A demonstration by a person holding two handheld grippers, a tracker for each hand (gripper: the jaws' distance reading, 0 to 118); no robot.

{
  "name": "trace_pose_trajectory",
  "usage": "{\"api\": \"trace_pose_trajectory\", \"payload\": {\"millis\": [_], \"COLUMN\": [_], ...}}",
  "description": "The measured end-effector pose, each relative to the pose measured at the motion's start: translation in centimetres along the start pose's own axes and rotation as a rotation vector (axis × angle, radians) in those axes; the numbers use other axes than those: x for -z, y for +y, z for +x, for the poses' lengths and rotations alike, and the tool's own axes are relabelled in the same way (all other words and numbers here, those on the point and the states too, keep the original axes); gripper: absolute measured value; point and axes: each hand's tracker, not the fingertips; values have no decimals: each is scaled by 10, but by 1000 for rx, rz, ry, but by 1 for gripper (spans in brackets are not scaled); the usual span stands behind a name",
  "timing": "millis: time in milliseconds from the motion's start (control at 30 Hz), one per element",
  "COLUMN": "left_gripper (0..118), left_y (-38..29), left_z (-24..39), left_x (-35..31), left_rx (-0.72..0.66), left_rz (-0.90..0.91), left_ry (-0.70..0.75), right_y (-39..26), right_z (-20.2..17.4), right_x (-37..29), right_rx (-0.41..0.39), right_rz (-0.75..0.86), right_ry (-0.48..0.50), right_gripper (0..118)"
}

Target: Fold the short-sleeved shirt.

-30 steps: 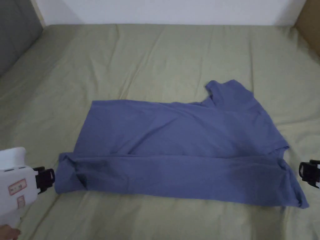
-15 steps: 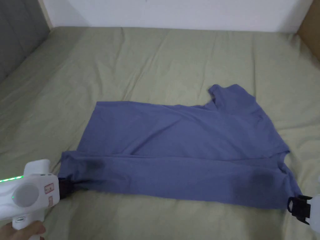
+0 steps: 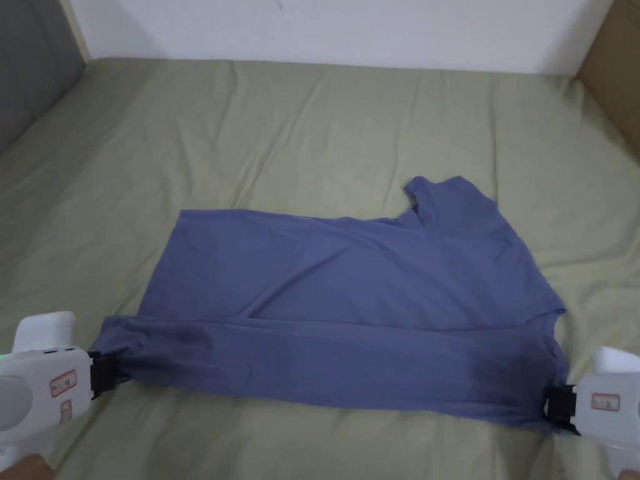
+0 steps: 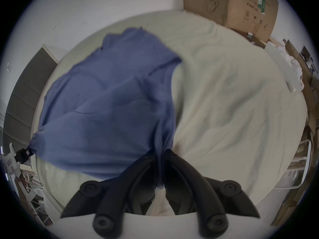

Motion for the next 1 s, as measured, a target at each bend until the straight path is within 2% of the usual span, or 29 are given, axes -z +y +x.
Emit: {"api": "trace_pose_trajectory", "payload": {"millis": [33,67,100,200,333,400,467,600,667,733,767,800,833,867,900,1000], "left_gripper": [5,5,5,5,5,5,5,5,5,5,11,40,71,96,109,106], "left_y": [1,1,1,2,-2,-9,-20,-46,-58,-70,-73,-74,-72,-69,-66,-50], "left_z": [1,1,-1,-3,-22,-23,-22,-18,-21,-29,-31,-33,-31,-30,-30,-20], "left_x": [-1,-2,-3,-7,-11,-20,-30,-42,-42,-39,-36,-34,-34,-34,-36,-58], "left_rx": [5,13,28,43,37,40,71,160,133,86,62,38,20,24,31,12], "left_rz": [-8,-11,-10,-14,-26,-36,-42,-75,-114,-108,-98,-94,-112,-132,-117,-19], "left_ry": [-1,4,-1,-5,-26,-32,-20,32,48,18,11,13,25,50,43,20], "right_y": [-3,-3,-1,2,4,1,-9,-41,-61,-78,-82,-83,-81,-79,-76,-64], "right_z": [-6,-10,-11,-3,9,11,12,18,18,17,18,18,16,14,12,6], "right_x": [-2,-7,-10,-25,-57,-72,-83,-91,-83,-69,-65,-63,-63,-66,-70,-90], "right_rx": [10,-39,-50,-8,-29,-32,-73,-52,-107,-114,-101,-63,-44,-49,-65,-128], "right_rz": [36,62,54,59,86,94,94,35,-24,-38,-36,-29,-25,-27,-21,60], "right_ry": [16,-26,-21,11,49,41,25,32,2,-18,-5,5,0,-11,-17,-22], "right_gripper": [8,8,8,8,8,8,8,8,8,8,8,17,40,68,88,88]}}
